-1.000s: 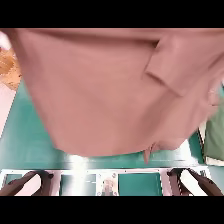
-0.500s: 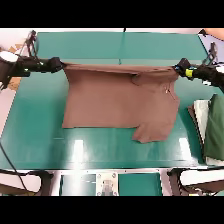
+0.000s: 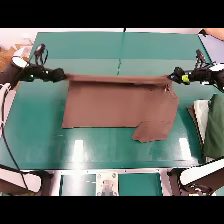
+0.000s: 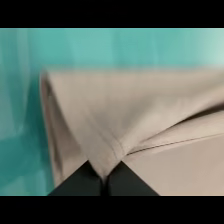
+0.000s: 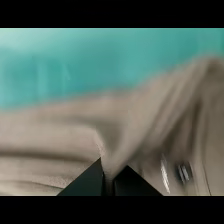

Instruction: Fold the shirts.

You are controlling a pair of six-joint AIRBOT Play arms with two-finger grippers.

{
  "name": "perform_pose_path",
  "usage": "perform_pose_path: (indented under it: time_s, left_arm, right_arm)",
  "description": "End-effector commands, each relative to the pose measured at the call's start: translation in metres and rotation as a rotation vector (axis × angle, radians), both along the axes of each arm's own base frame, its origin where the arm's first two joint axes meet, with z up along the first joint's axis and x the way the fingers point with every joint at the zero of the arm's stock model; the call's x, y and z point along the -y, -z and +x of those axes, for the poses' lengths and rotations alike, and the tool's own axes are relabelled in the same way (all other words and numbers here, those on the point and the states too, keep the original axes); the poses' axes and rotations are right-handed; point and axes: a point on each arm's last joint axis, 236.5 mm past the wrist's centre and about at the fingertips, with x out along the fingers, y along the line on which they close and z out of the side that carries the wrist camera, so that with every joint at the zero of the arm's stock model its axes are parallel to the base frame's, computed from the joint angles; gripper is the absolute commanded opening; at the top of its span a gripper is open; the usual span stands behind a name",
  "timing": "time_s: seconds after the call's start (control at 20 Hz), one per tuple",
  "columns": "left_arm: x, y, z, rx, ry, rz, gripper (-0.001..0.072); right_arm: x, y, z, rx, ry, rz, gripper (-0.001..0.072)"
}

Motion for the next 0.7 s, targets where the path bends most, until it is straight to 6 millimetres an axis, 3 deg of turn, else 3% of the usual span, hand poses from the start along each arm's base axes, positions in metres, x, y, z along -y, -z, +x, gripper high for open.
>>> perform_pose_path:
  time_s: [0.0,0.3,0.55,0.65]
  left_arm:
    - [-0.001,0.030,-0.028,-0.107,0.027,0.024,0.0026]
    - [0.003,0.056,-0.051,-0.189,0.027,0.009,0.0026]
    - [0.009,0.054,-0.051,-0.192,0.016,-0.027,0.0027]
    - [0.013,0.051,-0.049,-0.189,0.009,-0.053,0.0029]
  right_arm:
    - [0.004,0.029,-0.041,-0.172,-0.064,-0.060,0.0016]
    - [-0.004,0.045,-0.054,-0.228,-0.053,-0.040,0.0017]
    - [-0.009,0.044,-0.054,-0.240,-0.041,-0.021,0.0019]
    - [-0.014,0.041,-0.052,-0.233,-0.037,0.007,0.0093]
